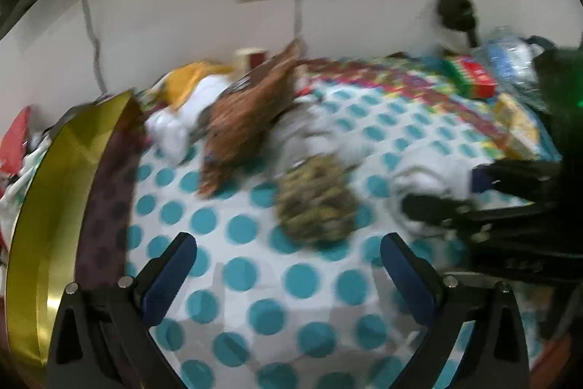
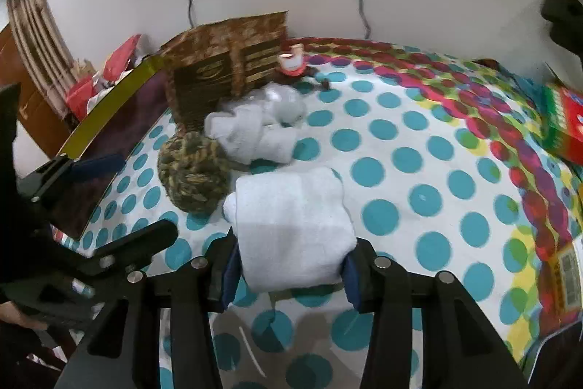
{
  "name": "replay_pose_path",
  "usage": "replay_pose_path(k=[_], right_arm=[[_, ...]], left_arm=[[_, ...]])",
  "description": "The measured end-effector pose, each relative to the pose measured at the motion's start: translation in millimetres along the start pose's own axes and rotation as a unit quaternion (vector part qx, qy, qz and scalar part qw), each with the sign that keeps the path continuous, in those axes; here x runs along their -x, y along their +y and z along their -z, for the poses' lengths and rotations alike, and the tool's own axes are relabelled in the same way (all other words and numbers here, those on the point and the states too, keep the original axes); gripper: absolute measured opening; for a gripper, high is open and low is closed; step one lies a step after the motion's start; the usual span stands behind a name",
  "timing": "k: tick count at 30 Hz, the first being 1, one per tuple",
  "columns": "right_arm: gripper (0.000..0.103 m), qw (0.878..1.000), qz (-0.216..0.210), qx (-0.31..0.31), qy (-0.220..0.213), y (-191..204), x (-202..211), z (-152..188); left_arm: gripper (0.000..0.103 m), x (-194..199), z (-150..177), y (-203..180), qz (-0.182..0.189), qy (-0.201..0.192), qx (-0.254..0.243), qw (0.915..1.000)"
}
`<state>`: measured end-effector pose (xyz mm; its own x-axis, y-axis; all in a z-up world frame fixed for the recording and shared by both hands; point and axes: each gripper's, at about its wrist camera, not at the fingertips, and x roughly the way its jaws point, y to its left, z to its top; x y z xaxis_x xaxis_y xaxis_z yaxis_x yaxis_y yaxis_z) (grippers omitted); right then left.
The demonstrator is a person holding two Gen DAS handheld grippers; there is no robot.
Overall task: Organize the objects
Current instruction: 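Close the left gripper on the braided rope ball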
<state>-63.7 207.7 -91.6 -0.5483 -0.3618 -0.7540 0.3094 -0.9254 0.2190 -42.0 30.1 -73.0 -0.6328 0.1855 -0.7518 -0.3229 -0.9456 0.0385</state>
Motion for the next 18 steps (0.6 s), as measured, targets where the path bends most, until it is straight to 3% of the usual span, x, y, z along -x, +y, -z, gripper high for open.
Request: replay_pose_path(k=[4, 10, 11, 13, 15, 18], right_arm=[[0.041, 1.000, 0.011, -0.007, -0.007, -7.1, 5.1, 4.5], [0.040, 0.999, 0.020, -0.016, -0.022, -19.1, 10.9, 4.9], [0.040, 0.999, 0.021, -0.012, -0.022, -18.0, 10.7, 4.9], [0.040, 0.999, 0.021, -0.013, -0.025, -17.9, 11.3, 5.1], [0.040, 0.999, 0.023, -0.014, -0.024, -18.4, 10.6, 5.2], [0.040, 0.999, 0.024, -0.017, -0.021, -19.8, 9.0, 5.6]], left_arm=[[0.103, -20.9, -18.6, -14.0, -0.023, 0.012, -0.024, 0.9994], [0.101, -48.0, -22.9, -17.6, -0.022, 0.046, 0.010, 0.9986], [0.096, -51.1, -23.9, -15.3, -0.024, 0.052, 0.022, 0.9981], [0.061, -54.8, -23.7, -10.8, -0.006, 0.058, 0.040, 0.9975], [0.054, -56.5, -25.7, -10.0, 0.003, 0.059, 0.054, 0.9968], [0.054, -55.6, -25.1, -16.8, -0.002, 0.057, 0.039, 0.9976]])
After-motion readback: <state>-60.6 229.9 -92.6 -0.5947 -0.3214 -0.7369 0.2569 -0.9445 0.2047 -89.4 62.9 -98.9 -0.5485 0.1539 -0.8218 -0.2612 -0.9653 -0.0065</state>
